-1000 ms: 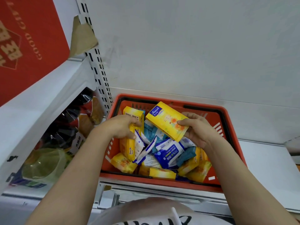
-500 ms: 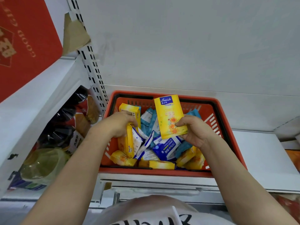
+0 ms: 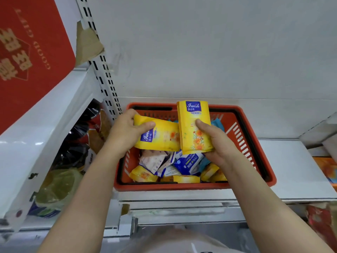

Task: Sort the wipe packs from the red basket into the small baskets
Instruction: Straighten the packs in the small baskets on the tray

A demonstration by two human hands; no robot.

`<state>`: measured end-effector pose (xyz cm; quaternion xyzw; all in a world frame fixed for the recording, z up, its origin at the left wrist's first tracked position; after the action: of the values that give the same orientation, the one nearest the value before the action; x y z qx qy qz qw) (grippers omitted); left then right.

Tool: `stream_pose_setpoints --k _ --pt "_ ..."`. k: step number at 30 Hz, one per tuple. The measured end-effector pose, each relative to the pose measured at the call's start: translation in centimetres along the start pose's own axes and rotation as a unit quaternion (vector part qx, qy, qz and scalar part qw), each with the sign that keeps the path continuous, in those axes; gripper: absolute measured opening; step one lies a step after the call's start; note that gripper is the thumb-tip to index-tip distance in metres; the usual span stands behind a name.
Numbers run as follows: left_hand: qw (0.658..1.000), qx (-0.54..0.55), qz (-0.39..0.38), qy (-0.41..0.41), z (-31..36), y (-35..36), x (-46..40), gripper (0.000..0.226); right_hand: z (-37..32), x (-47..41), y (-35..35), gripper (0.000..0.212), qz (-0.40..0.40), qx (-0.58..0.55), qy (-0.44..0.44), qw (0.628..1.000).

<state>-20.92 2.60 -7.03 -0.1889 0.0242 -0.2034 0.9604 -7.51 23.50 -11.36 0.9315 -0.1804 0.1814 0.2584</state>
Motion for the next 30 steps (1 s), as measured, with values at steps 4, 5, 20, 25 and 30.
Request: stream_pose_setpoints --k 4,5,20,25,30 --pt "0.983 0.173 0.005 -0.065 -0.9 1.9 0.5 0.033 -0.9 1.7 -0.8 0.043 0.003 0.021 -0.062 0.998" --pt "0.979 0.193 -0.012 -0.07 -0.7 2.8 0.6 0.034 -0.9 2.2 -1.2 0.044 0.008 0.026 -0.064 0.998" --pt "0.948 -0.068 -0.306 0.049 8.9 24.0 13.4 0.028 -1.1 23.6 -17.6 0.032 0.147 0.057 -0.166 0.974" --pt "0.923 -0.064 -0.374 0.063 12.0 35.9 24.4 0.026 1.2 36.1 -28.6 0.032 0.213 0.044 -0.17 0.961" --pt "0.936 0.039 -0.35 0.0 12.6 45.6 32.8 0.024 3.5 47.7 -39.5 0.038 0.311 0.018 -0.196 0.93"
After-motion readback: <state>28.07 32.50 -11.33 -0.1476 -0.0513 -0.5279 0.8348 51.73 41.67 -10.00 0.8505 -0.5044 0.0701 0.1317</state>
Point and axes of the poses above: each hand's wrist, its own x-axis away from the middle knuckle, its own y-axis out of the palm, z = x × y, the point moved 8 cm from there along -x, towards the middle knuckle, and after that the axes turned 1 degree about -z, right-handed, at the moved point
